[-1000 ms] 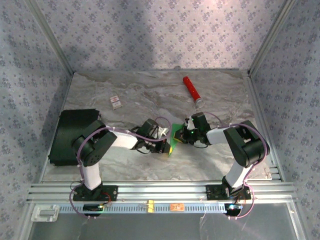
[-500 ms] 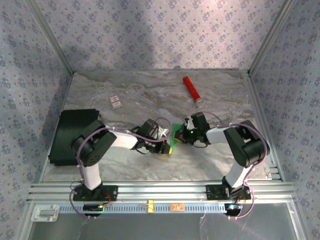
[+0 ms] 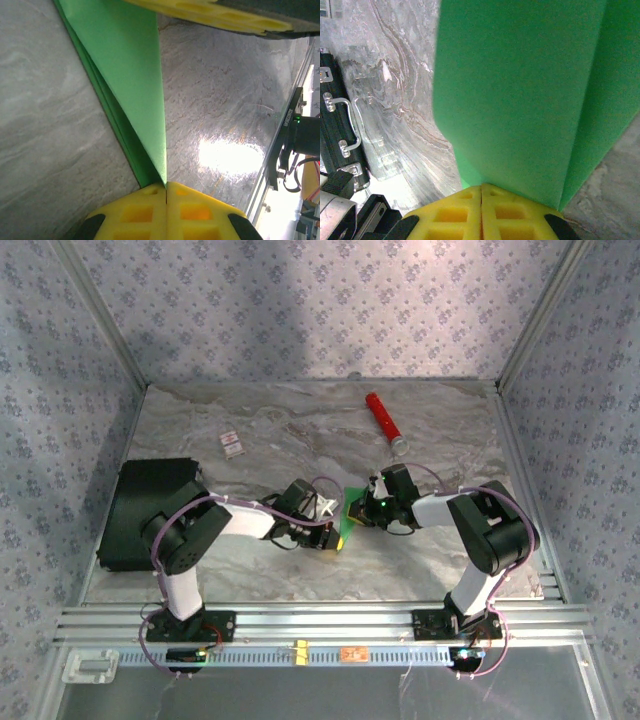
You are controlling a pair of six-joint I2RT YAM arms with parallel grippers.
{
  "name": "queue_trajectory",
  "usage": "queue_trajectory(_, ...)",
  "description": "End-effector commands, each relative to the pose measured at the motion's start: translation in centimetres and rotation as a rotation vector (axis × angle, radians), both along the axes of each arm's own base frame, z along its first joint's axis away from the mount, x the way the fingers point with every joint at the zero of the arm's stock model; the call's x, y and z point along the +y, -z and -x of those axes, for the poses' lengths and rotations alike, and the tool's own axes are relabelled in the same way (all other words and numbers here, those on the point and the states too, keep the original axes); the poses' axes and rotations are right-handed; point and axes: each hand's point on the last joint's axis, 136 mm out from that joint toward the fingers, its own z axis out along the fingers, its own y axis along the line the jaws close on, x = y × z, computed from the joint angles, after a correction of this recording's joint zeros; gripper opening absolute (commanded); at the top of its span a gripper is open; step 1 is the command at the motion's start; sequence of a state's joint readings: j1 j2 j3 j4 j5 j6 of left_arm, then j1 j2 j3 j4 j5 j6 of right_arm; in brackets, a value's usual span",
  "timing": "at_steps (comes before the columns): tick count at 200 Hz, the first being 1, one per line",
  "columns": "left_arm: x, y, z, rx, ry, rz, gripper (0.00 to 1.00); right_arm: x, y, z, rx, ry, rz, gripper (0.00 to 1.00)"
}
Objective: Fold a paper plane with a square sheet of paper (pick it up from the middle)
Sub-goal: Fold the wing for the fifth time at the center of the table.
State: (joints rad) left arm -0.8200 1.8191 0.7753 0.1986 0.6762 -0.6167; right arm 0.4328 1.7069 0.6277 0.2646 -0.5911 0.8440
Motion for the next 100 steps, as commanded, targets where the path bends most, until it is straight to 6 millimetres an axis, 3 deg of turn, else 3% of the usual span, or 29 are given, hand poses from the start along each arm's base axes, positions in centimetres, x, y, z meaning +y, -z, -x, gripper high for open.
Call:
queue_trajectory(1, 2.69, 2.04, 4.85, 0.156, 0.075, -0.121, 0.05, -3.05, 5.18, 2.38, 0.124, 0.047, 0.206, 0.09)
queue_trajectory(24, 2.92, 2.13, 4.91, 0.149, 0.073, -0.134, 0.0, -3.06, 5.18, 2.38, 0.124, 0.047, 0.209, 0.09)
queue_trajectory(100, 3.23, 2.08, 5.15, 0.136, 0.065, -0.164, 0.03, -2.85, 5.15, 2.31, 0.121, 0.044, 0.208, 0.09)
